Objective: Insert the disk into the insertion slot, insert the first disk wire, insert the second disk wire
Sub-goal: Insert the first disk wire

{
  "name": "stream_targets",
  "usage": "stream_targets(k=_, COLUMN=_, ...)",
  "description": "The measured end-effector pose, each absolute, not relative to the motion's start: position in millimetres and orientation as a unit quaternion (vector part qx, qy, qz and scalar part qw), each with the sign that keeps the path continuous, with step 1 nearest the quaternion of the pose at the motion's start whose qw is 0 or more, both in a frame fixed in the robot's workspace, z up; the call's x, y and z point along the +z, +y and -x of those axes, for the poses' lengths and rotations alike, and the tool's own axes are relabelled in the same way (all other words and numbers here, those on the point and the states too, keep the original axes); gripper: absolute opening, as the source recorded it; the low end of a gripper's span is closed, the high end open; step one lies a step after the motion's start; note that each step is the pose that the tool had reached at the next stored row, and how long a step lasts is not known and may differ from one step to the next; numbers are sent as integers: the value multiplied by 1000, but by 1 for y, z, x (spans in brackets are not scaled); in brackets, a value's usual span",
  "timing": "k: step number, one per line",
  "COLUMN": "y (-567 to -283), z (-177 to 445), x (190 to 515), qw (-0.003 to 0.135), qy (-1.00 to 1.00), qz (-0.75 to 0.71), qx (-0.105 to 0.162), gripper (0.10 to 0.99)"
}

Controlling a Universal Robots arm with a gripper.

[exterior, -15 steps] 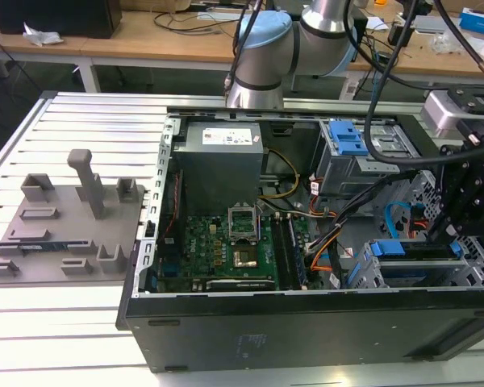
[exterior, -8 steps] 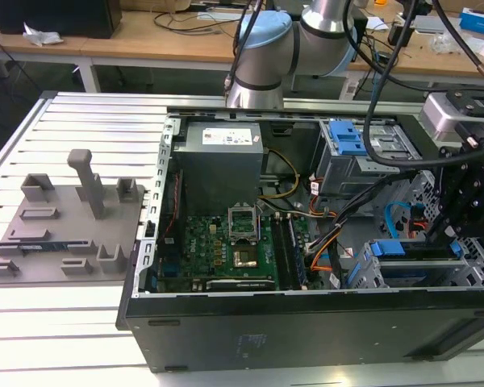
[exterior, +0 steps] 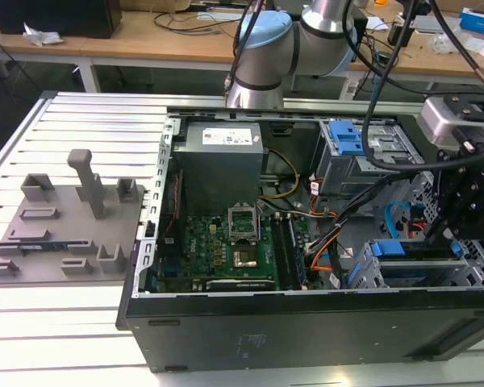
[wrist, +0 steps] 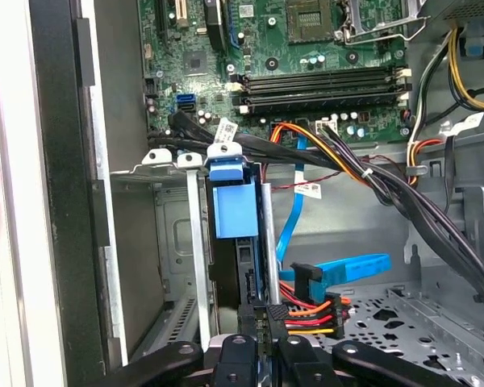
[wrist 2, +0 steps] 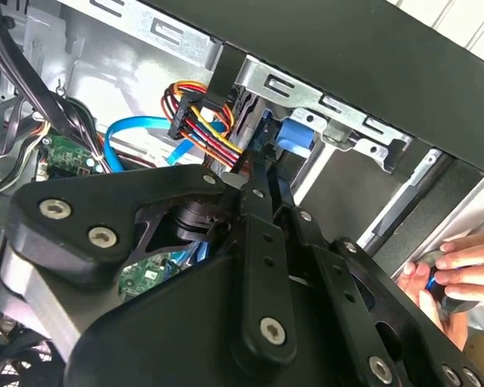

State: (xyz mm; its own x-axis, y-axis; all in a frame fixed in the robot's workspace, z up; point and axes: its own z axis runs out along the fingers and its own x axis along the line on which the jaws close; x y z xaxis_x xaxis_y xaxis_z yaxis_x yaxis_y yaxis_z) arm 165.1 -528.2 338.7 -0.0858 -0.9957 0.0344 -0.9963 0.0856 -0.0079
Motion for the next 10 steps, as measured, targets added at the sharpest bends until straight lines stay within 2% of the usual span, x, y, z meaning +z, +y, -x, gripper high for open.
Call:
stream_targets(k=5, y=-528, z=-165, x=335, qw=10, qy=-737, qz=-676, qx=14, gripper=176)
stream_targets(k=6, y=-528, z=-165, x=335, qw=10, qy=-737, qz=-676, qx=14, gripper=235)
stream_targets(k=7, y=-528, z=-165, x=336, qw=10, qy=-737, qz=-676, qx=15, gripper=235)
stream_targets(k=8, y=-528, z=-165, x=337, qw=10, qy=-737, qz=-676, qx=14, gripper=302)
stream_targets(k=10, y=-526, z=-165, x=342, qw=10, qy=-737, qz=-676, qx=15, gripper=302)
